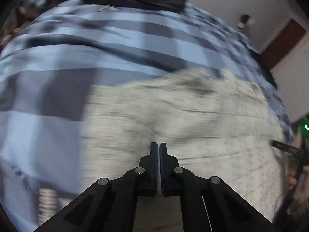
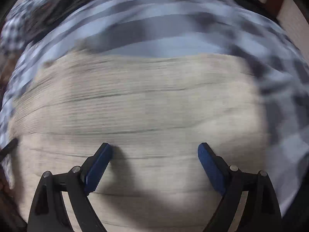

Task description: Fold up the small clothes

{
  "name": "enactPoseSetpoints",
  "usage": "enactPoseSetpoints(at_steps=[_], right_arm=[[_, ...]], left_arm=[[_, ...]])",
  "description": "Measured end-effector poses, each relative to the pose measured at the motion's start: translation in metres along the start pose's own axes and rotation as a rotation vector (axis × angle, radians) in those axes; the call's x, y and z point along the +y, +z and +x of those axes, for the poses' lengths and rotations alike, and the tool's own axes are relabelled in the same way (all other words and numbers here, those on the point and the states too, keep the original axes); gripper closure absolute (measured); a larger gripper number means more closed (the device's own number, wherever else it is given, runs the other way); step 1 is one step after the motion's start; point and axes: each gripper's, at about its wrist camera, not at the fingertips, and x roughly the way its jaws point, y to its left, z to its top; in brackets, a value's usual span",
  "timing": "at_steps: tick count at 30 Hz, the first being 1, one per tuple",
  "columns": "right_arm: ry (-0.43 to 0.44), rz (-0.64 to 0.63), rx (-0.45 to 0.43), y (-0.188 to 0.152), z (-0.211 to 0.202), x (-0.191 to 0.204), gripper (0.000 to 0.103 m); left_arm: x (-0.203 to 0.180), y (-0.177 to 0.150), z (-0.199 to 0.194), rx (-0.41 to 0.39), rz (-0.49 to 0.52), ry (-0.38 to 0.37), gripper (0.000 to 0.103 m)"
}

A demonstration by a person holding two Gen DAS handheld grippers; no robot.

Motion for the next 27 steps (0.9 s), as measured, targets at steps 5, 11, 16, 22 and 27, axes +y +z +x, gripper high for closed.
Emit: enactPoseSetpoints(at_steps=[5, 11, 16, 22, 27], right_arm=[[-0.153, 0.162, -0.004, -0.029, -0.036, -0.088, 0.015], [0.094, 0.084, -0.105, -0.119, -0.121, -0.091, 0.014], [0.22, -0.016, -0.086, -0.147, -0.125, -0.031, 0.014], [0.213, 0.016, -0.076, -0.165, -0.097, -0.024, 0.014], [0.262, 0.06, -0.121, -0.162, -0.106, -0.035, 0.014]], left_arm=[[-0.017, -0.008, -0.052, -0.087, 0.178, 0.336, 0.097], [-0.072, -0.088, -0.109, -0.141, 0.437, 0.249, 0.097], [-0.066, -0.133, -0.054, 0.078, 0.383, 0.002, 0.097], [-0.059, -0.136, -0.066, -0.051, 0.375, -0.008, 0.097], [-0.054, -0.127, -0.103, -0.139, 0.336, -0.095, 0.023]])
